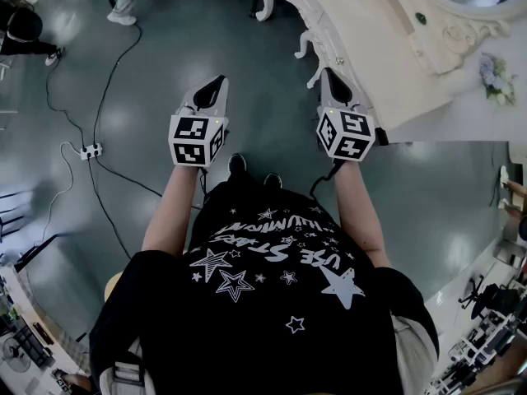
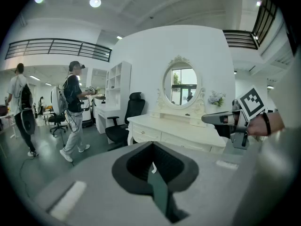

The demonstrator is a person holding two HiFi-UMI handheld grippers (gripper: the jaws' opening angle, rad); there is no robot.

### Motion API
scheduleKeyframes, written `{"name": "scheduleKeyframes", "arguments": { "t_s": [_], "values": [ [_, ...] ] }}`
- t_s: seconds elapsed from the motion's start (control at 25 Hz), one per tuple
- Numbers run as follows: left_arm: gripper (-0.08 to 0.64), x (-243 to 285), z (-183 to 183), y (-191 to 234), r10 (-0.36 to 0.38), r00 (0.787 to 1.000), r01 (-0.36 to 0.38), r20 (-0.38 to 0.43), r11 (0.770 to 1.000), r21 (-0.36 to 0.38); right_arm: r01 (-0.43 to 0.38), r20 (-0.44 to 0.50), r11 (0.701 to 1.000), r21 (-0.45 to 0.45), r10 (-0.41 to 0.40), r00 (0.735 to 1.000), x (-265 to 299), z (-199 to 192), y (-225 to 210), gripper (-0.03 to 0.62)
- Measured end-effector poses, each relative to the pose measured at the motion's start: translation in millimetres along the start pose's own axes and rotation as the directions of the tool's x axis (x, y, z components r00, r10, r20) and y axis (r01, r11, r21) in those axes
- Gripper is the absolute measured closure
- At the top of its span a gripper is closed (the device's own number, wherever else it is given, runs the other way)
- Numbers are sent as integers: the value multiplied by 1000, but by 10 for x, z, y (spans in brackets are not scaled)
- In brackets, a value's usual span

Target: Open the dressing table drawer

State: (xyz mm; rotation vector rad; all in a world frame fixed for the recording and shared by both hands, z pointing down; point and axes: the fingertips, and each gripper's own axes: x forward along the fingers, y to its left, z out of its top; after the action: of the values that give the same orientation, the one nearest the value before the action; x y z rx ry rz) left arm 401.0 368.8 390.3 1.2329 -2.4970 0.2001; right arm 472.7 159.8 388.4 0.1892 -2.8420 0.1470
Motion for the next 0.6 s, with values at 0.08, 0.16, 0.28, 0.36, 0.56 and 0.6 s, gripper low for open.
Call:
{"name": "scheduleKeyframes", "arguments": {
  "t_s": [0.08,0.16,0.28,0.36,0.56,0.6],
  "values": [
    [560,-21,20,-58,-6,1000,6,0,1000,0,1,-6,1000,0,-1,1000,-13,-4,-16,566],
    [560,-7,23,-109,-13,1000,13,-4,1000,0,3,-7,1000,6,-3,1000,-22,-1,-46,566],
    [560,63,25,-144,-21,1000,22,-11,1000,6,7,-10,1000,7,-7,1000,-9,-2,-97,566],
    [560,110,37,-139,-27,1000,27,-11,1000,7,14,-15,1000,4,-14,1000,11,-10,-118,566],
    [560,202,35,-44,-45,999,45,-6,999,-12,29,-31,1000,7,-29,999,105,-25,-75,566],
    [560,214,30,-7,-49,999,49,-4,999,-18,29,-33,1000,9,-28,999,138,-23,-46,566]
  ]
}}
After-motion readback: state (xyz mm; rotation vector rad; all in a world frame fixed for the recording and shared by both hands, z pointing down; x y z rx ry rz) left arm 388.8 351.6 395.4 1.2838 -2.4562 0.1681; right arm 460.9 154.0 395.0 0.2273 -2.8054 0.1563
